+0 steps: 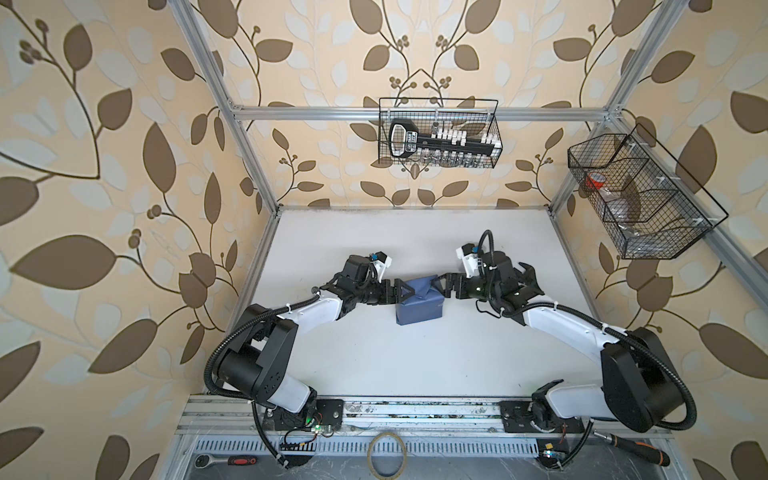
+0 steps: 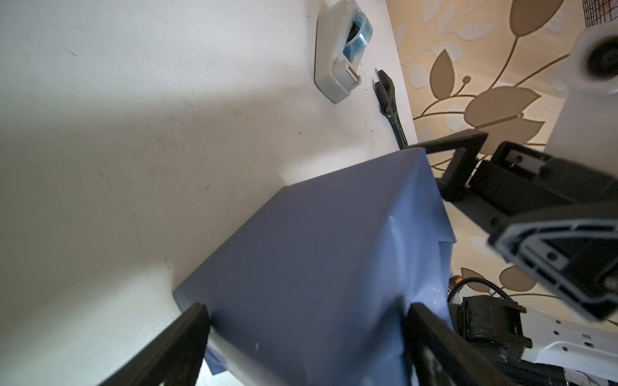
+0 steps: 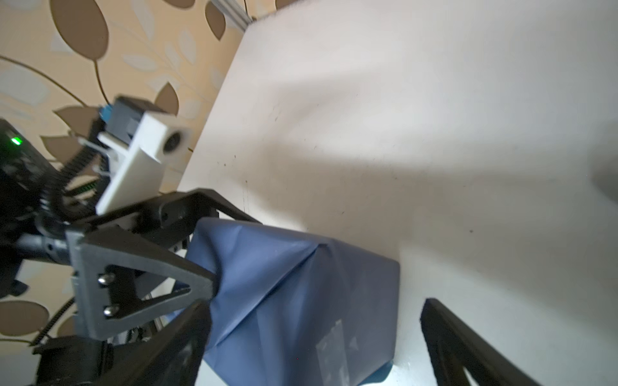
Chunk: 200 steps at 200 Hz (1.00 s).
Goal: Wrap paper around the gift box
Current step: 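Release the box and move the right gripper to the tape dispenser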
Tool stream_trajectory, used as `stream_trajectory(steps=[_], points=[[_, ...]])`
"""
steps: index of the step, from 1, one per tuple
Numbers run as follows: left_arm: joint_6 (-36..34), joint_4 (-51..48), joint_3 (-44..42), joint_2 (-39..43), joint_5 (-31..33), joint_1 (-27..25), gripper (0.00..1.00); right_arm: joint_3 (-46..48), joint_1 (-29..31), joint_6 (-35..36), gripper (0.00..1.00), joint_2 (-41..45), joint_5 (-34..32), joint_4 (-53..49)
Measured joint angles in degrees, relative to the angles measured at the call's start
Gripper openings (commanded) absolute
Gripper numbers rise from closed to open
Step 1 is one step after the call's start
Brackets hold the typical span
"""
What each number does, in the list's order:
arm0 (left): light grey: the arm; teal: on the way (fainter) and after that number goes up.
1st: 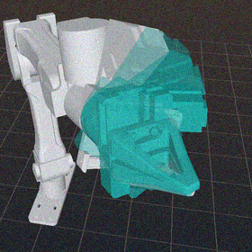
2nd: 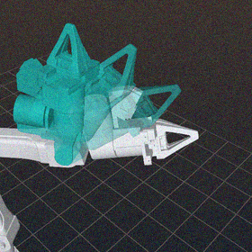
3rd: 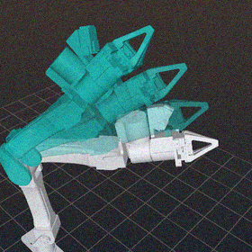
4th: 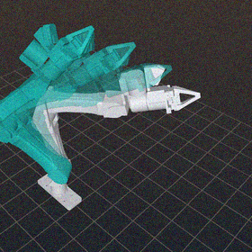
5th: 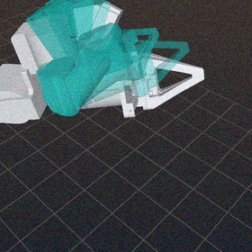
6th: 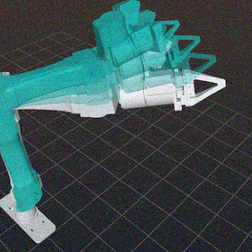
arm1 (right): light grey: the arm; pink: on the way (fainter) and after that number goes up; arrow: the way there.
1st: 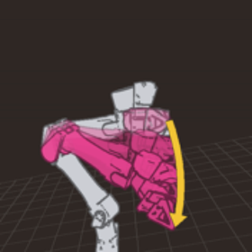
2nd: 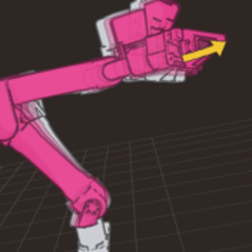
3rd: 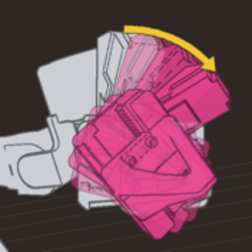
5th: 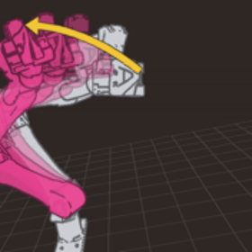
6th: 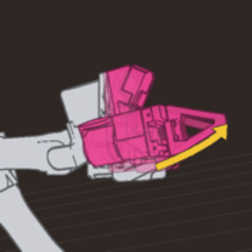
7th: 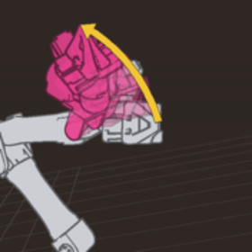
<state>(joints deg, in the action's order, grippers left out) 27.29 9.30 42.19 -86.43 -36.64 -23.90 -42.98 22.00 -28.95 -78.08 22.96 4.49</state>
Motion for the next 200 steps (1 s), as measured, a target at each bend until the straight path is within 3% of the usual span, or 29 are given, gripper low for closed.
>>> stream_trajectory(steps=[38, 81, 145, 200], points=[[0.0, 0.0, 0.0, 0.0, 0.0, 0.0, 0.92, 0.0, -11.3, -3.5, 0.79, 0.4, 3.2, -0.2], [0.1, -0.1, 0.0, 0.0, 0.0, 0.0, 0.91, -2.1, -19.9, -6.4, 0.65, -7.5, 4.4, -0.4], [0.2, -0.4, 0.1, 0.0, 0.0, 0.0, 0.91, -9.8, -22.2, -8.0, 0.42, -20.6, 6.1, 1.2], [0.2, -0.6, 0.2, 0.0, 0.0, 0.0, 0.91, -13.3, -22.6, -7.8, 0.38, -25.9, 6.5, 1.8]])
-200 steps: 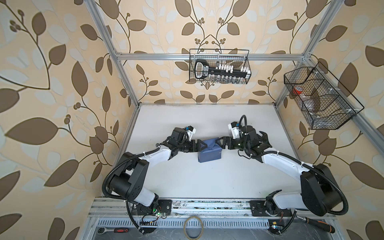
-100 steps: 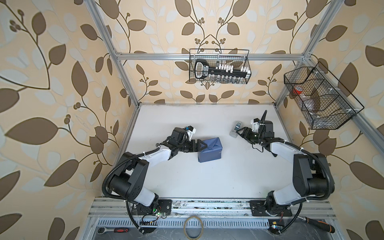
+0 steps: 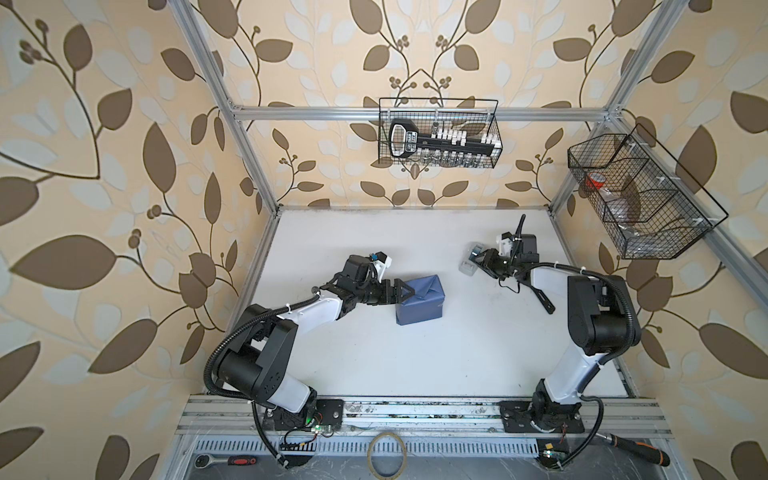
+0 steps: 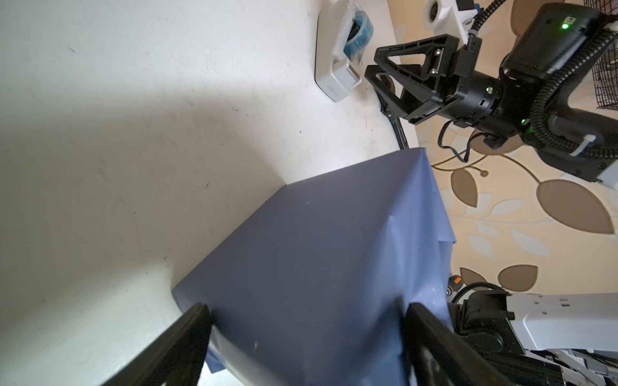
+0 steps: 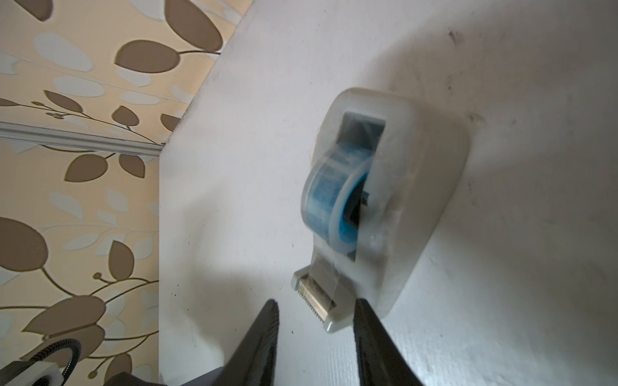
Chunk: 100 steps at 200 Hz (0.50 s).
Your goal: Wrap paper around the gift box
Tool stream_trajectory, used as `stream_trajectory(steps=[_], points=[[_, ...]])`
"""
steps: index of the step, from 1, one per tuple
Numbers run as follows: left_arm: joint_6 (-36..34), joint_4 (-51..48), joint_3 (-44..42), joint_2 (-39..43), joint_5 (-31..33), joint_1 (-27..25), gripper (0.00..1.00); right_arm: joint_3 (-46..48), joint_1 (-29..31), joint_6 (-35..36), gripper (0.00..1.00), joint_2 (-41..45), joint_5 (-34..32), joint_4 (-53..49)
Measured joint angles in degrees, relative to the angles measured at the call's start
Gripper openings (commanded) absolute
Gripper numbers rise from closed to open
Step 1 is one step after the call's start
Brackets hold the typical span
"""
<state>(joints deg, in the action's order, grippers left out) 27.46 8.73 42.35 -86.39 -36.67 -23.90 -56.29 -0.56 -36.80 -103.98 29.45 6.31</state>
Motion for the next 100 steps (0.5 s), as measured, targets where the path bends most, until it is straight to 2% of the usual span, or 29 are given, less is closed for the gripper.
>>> stream_trajectory(steps=[100], points=[[0.0, -0.5, 0.2, 0.0, -0.1, 0.0, 0.91, -2.3, 0.0, -0.3, 0.27, -5.0, 2.9, 2.1]])
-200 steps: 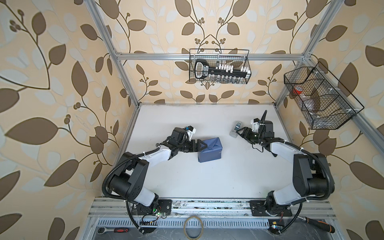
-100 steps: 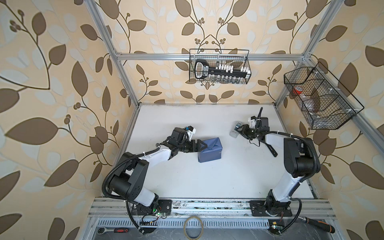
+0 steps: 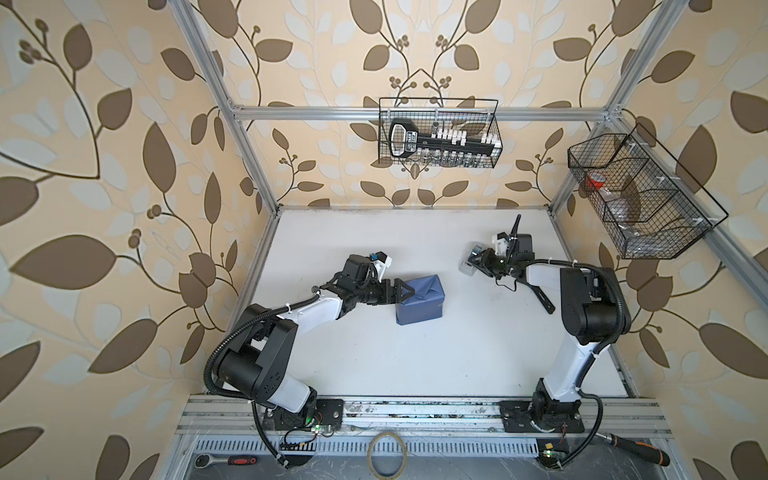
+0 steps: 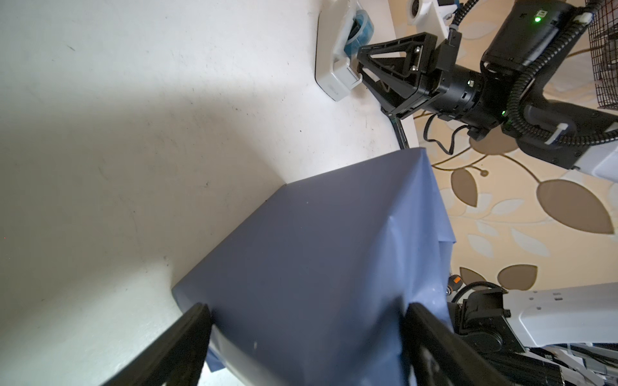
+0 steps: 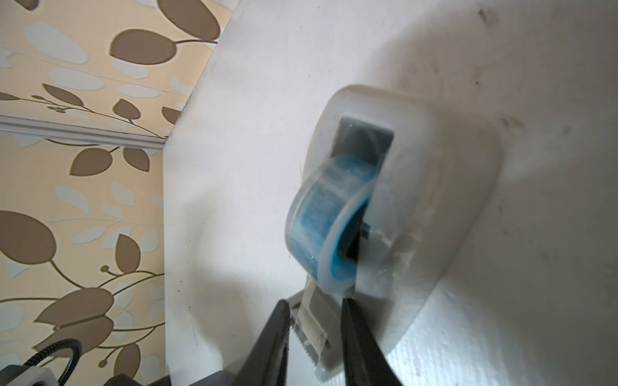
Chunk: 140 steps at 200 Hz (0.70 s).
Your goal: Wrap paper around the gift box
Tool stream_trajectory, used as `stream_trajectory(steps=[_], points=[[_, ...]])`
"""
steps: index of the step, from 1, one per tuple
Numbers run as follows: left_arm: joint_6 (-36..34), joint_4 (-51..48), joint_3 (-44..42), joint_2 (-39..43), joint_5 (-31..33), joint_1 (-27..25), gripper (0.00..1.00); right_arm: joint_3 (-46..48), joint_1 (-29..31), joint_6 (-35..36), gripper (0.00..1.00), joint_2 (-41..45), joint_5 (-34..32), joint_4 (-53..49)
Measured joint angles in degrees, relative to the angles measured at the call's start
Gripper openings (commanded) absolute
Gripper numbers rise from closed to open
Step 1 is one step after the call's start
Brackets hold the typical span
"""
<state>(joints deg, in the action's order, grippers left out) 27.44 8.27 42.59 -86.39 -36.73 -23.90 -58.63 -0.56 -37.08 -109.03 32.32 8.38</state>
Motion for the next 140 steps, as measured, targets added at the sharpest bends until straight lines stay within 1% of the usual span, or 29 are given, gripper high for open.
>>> stream_trajectory(steps=[4, 10, 58, 140], points=[[0.0, 0.0, 0.0, 0.0, 0.0, 0.0, 0.91, 0.0, 0.0, -0.1, 0.29, -0.1, 0.2, 0.1], [0.0, -0.1, 0.0, 0.0, 0.0, 0.0, 0.91, 0.0, 0.0, -0.3, 0.29, -0.3, 0.5, 0.5], [0.0, -0.2, 0.1, 0.0, 0.0, 0.0, 0.91, 0.8, -0.2, -3.8, 0.25, -1.0, 1.6, 4.3], [0.0, -0.6, 0.3, 0.0, 0.0, 0.0, 0.91, 4.5, -1.0, -11.2, 0.08, -2.5, 4.0, 13.8]])
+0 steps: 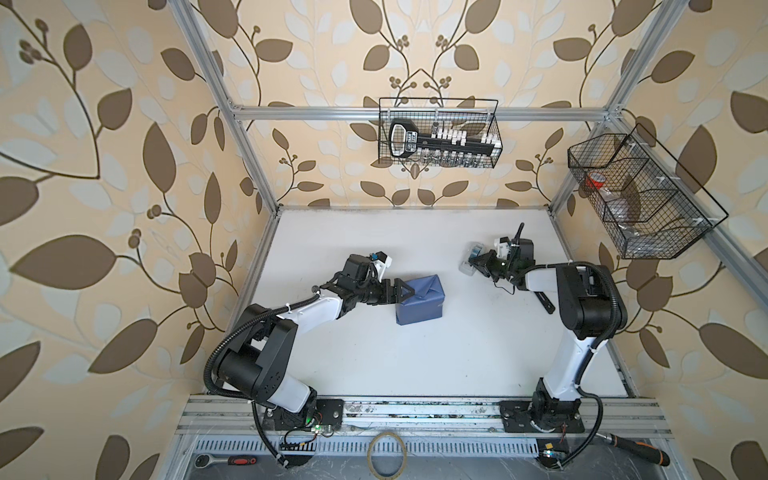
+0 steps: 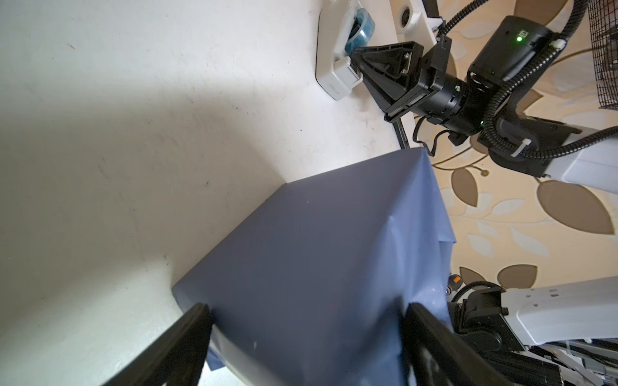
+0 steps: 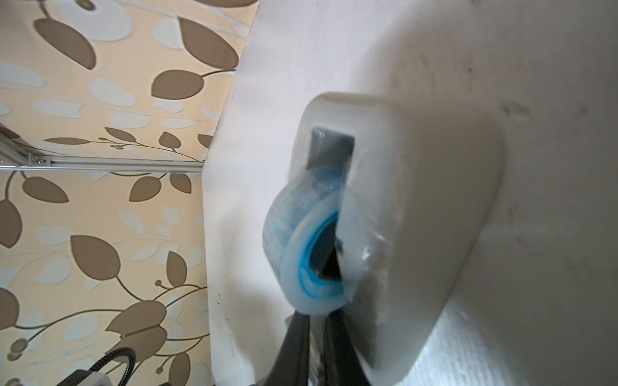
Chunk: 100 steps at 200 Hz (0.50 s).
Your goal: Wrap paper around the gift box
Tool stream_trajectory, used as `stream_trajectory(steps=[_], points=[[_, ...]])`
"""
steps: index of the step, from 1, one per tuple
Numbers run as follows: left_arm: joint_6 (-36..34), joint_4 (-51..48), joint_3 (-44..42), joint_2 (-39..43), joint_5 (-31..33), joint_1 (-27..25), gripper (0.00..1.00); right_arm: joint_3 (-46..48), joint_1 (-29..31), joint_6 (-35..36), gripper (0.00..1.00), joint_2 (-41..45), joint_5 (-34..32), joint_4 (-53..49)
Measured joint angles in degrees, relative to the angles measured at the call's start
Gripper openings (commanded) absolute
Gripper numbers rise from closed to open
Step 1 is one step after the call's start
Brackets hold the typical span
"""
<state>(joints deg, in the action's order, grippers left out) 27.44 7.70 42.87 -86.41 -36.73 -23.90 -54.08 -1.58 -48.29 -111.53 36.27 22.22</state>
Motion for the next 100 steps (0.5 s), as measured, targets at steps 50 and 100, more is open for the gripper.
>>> stream_trajectory(steps=[50, 100], points=[[0.0, 0.0, 0.0, 0.0, 0.0, 0.0, 0.91, 1.4, -0.2, -3.8, 0.0, -0.1, 0.9, 3.9], [0.0, 0.0, 0.0, 0.0, 0.0, 0.0, 0.9, 3.8, -0.5, -10.0, 0.0, -0.1, 1.7, 9.6]])
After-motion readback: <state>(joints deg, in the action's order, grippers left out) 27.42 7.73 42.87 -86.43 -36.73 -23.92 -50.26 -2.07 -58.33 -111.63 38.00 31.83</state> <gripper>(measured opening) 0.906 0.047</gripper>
